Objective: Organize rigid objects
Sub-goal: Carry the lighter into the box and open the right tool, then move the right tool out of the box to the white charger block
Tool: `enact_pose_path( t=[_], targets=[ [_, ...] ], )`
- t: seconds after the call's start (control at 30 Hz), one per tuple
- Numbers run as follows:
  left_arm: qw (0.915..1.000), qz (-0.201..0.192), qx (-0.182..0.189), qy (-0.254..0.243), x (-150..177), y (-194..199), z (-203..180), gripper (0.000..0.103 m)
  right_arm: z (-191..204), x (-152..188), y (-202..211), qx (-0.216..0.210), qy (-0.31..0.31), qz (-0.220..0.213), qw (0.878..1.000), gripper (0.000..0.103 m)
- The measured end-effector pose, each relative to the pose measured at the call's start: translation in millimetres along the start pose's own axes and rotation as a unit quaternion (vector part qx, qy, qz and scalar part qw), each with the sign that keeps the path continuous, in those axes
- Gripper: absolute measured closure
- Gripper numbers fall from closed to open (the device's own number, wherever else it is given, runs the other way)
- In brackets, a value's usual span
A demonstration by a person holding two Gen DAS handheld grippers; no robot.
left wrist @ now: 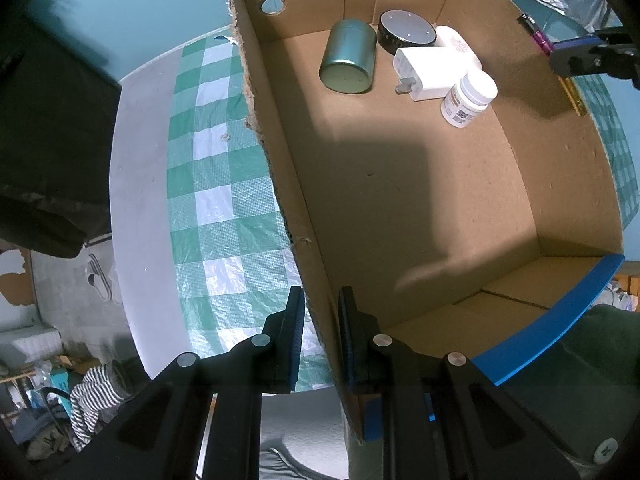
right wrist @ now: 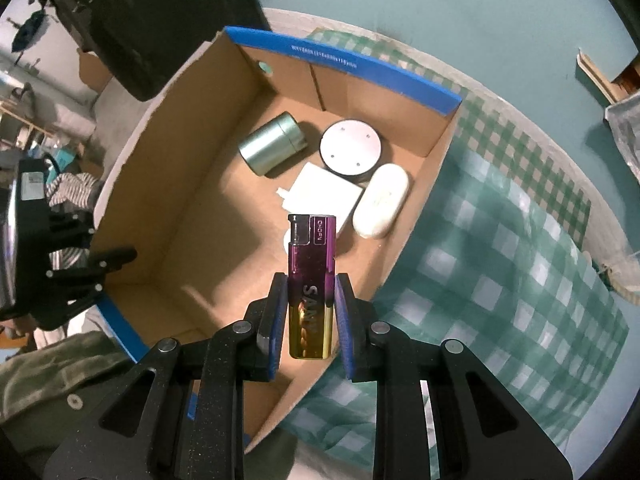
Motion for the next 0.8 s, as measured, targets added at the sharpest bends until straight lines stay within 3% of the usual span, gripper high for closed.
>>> enact_pose_path(
  t=[0.53,0.8],
  targets=[
    [1.0000,0.000,-0.001,0.000,1,0,0,0.085,-2,13,-12,-0.011,-0.034,0.012,0.999,0.080],
    [1.0000,0.001,0.000,0.003,2,0,2,0.085,-6,13,-2,-0.016,-0.053,0.005,0.998,0.069]
  ],
)
Point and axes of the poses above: each gripper's, at about its wrist camera, not at the fingertips, and y roughly against the way its jaws point, z to its left, x to its underside, the point moved 9 cm from there along -y, roughly the way its jaws point, and after that the axes turned 5 degrees about -z, right-handed, at the moved point
